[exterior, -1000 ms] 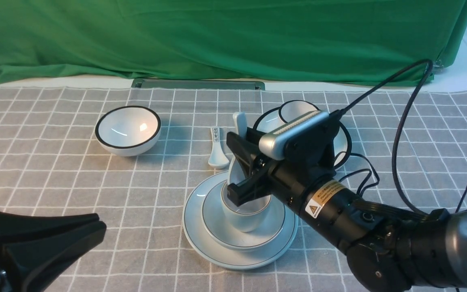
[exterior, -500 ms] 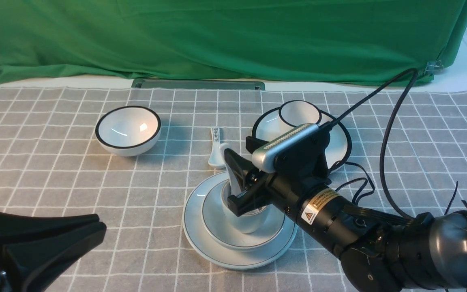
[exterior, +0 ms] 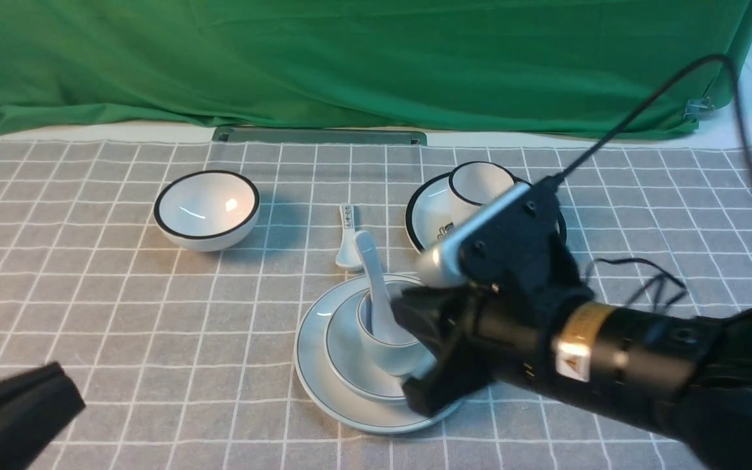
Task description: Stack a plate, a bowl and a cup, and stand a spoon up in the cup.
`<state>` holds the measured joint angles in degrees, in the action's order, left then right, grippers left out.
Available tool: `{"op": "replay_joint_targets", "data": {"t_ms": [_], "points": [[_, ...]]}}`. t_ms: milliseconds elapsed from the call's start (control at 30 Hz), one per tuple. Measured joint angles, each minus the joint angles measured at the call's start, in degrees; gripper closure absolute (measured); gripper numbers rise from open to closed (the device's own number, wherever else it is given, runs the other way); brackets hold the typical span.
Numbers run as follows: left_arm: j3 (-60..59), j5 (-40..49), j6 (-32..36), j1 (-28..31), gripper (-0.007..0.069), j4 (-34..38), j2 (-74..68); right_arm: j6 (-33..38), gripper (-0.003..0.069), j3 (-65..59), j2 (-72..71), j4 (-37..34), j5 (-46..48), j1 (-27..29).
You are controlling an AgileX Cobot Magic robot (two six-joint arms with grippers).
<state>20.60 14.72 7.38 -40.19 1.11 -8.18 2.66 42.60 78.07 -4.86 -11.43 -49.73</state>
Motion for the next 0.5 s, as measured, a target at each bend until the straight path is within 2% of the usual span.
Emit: {"op": "replay_joint_targets", "data": {"t_ms": [67, 233, 333, 500], "points": [[-5.5, -5.1, -0.8, 0.0, 0.0615, 0.0, 3.2, 0.1, 0.0617, 0.0, -5.6, 0.1, 12.8, -0.8], [-11.5, -12.3, -1.6, 0.0, 0.0615, 0.0, 4.2, -0.2, 0.0633, 0.0, -12.1, 0.1, 25.0, -1.5], [-14.1, -13.1, -1.6, 0.0, 0.0614, 0.0, 4.2, -0.2, 0.0634, 0.0, -14.1, 0.1, 27.6, -1.5], [-17.7, -13.5, -1.5, 0.0, 0.0613, 0.0, 4.2, -0.2, 0.0634, 0.0, -14.8, 0.1, 25.6, -1.6]]}}
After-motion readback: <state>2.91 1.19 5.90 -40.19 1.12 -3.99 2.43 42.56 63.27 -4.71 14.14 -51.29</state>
